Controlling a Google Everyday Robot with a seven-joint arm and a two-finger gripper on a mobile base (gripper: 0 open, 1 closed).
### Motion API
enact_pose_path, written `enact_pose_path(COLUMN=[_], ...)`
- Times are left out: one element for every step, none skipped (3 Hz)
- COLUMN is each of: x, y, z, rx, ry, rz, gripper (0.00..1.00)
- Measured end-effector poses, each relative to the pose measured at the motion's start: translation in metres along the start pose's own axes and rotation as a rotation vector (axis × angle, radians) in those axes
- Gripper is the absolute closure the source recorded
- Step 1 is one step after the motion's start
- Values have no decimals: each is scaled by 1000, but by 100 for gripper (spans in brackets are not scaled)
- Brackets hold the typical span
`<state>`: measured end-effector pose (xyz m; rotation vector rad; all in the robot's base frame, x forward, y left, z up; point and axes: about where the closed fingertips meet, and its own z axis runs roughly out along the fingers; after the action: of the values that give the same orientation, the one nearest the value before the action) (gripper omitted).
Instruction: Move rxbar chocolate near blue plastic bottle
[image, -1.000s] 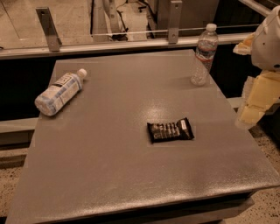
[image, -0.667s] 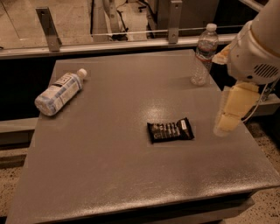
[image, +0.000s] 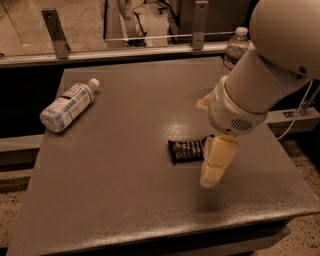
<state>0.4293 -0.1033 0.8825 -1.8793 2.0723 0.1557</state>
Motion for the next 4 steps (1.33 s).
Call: enact_pose_path(x=[-11,-12,-5,1], y=[3,-7,-17,-21], z=[24,47,63,73], rx=[-8,-10,-22,-38], ry=[-31,-36,-28,-24], rz=[-25,-36,-26,-13], gripper=[0,0,8,22])
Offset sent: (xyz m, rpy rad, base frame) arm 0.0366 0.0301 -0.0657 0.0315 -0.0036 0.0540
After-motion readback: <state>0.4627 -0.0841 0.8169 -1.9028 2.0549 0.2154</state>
